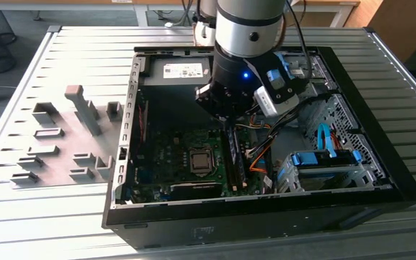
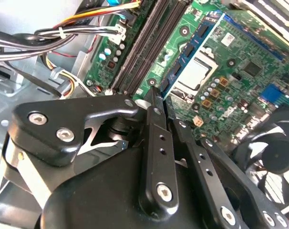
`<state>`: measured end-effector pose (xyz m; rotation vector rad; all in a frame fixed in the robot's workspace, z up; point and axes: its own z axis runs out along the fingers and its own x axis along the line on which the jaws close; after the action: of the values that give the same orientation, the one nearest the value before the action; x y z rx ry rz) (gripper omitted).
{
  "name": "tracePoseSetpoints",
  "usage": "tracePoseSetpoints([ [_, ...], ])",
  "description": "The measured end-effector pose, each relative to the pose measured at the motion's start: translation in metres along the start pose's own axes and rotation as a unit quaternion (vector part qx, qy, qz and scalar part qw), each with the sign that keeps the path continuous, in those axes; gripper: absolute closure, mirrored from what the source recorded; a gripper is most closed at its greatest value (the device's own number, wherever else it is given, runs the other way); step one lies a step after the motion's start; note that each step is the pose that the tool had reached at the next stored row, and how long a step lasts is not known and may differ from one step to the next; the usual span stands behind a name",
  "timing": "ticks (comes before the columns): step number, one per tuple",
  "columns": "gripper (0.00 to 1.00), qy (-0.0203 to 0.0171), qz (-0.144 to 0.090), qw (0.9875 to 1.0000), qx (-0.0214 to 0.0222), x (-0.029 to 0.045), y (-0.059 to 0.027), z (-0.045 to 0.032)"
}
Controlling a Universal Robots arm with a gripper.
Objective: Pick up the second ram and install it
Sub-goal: 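Insert the second ram into the second slot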
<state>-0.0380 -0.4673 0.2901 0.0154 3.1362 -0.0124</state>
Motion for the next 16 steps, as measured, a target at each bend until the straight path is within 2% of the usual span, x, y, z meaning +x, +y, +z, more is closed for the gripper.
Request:
tracePoseSetpoints([
  [2,0.86,0.0,-0.001,1.0,0.0,-0.0013,0.0,0.0027],
  [6,0.86,0.0001,-0.001,1.0,0.0001,-0.0014,0.0,0.0029],
  [11,0.86,0.0004,-0.005,1.0,0.0,-0.0069,0.0002,0.0116],
  [16,0.86,0.0005,0.002,1.0,0.0,-0.0073,0.0002,0.0207],
])
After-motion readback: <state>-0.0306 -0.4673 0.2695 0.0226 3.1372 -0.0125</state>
